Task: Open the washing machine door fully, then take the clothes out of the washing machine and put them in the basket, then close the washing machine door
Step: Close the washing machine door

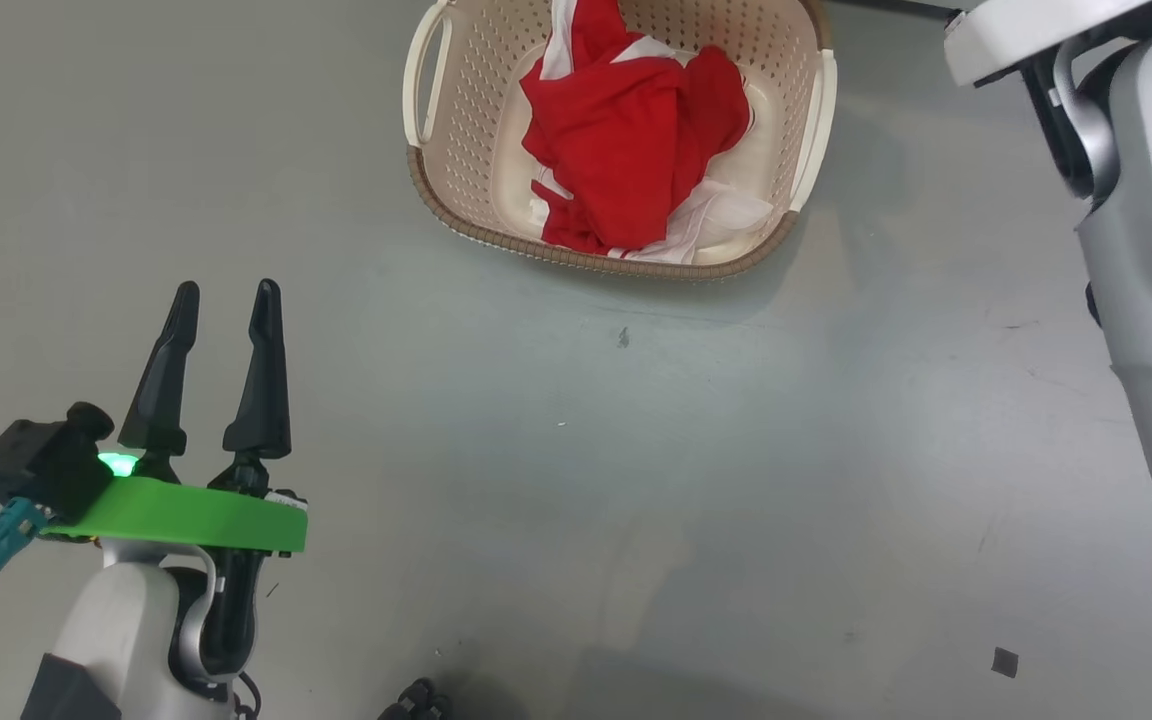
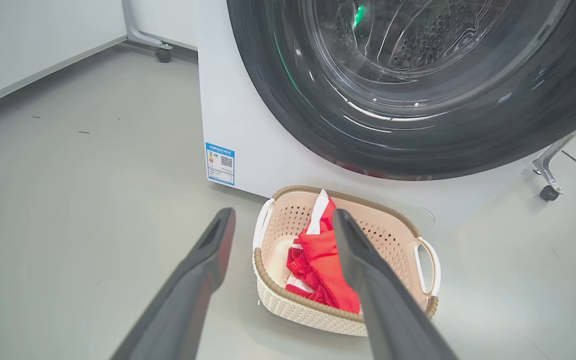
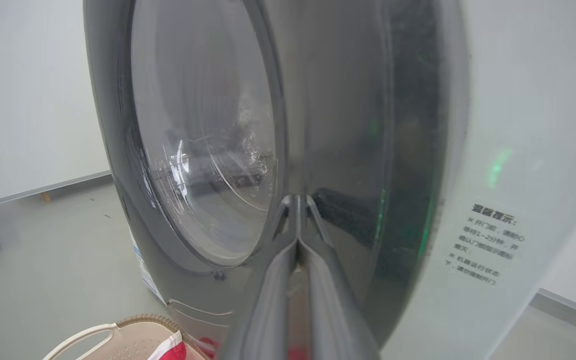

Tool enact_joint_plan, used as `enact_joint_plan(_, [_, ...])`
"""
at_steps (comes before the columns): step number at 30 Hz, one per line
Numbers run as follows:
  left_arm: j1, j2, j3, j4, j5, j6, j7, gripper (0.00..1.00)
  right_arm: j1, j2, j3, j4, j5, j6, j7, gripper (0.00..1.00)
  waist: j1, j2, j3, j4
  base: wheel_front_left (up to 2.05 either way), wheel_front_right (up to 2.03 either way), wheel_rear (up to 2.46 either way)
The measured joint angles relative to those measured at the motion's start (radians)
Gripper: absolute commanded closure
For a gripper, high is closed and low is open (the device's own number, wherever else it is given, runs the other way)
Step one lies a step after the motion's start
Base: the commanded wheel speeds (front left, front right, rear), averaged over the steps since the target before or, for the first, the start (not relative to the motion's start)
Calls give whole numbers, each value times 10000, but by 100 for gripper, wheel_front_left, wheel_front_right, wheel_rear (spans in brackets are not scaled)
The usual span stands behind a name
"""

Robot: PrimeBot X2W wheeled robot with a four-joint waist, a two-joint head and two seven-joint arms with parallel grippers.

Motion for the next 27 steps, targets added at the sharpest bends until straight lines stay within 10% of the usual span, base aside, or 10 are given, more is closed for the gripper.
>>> enact_joint_plan(27, [-542, -184, -374, 380, -299, 0, 0, 0, -1921, -786, -194, 1358, -301, 25, 430, 100, 0, 0, 684, 695, 0, 0, 0])
